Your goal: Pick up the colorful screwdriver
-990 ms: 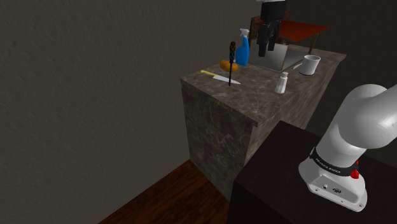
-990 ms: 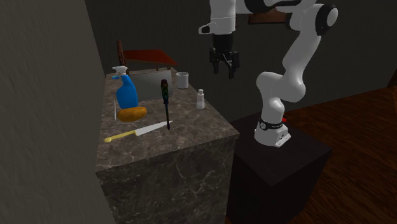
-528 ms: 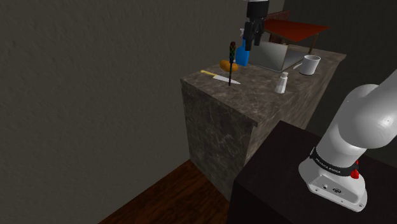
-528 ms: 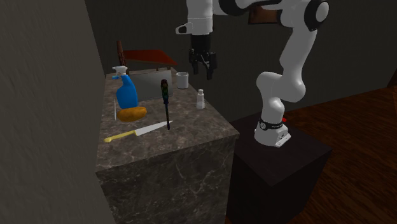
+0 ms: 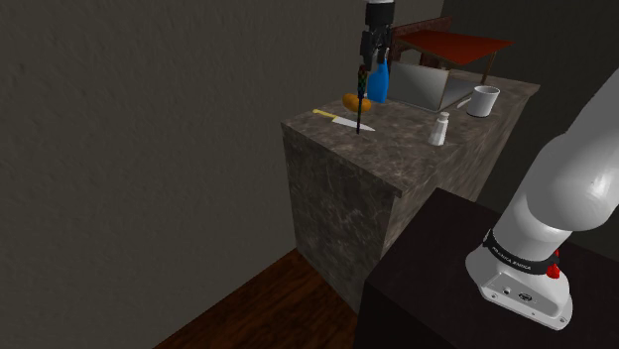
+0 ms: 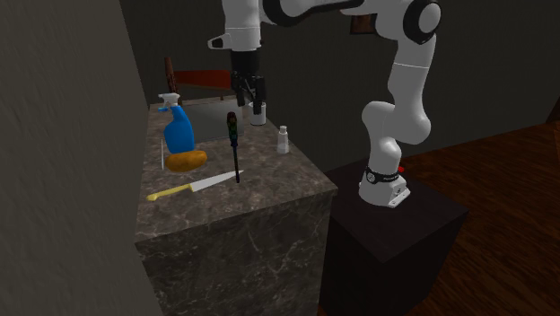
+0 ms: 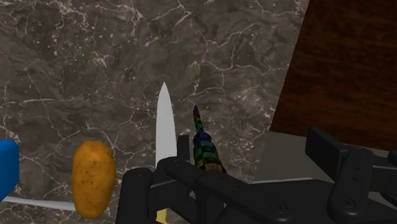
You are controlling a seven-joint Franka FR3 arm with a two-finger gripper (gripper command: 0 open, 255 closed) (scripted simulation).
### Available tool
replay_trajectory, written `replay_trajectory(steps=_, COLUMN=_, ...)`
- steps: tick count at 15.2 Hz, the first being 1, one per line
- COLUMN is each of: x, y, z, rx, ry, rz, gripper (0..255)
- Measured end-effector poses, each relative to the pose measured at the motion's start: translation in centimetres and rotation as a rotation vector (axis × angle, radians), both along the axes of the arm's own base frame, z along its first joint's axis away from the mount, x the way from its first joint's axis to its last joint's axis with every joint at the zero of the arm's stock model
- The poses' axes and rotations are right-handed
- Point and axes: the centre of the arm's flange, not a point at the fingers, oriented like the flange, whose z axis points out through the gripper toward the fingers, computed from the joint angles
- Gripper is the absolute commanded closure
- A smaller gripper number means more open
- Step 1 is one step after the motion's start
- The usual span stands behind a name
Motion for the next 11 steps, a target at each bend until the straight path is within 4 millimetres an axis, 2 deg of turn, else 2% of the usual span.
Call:
replay_trajectory(steps=3, x=3.4, y=-1.5, z=0.0, rx=-0.005, ry=-0.012, rz=0.007, gripper=0)
replay_trajectory(steps=4, x=3.7, y=-1.7, z=-0.2, rx=-0.006, ry=-0.013, rz=0.008, gripper=0)
replay_trajectory(steps=11, x=4.1, y=-1.8, z=-3.6, rx=-0.006, ry=-0.014, rz=0.01, gripper=0)
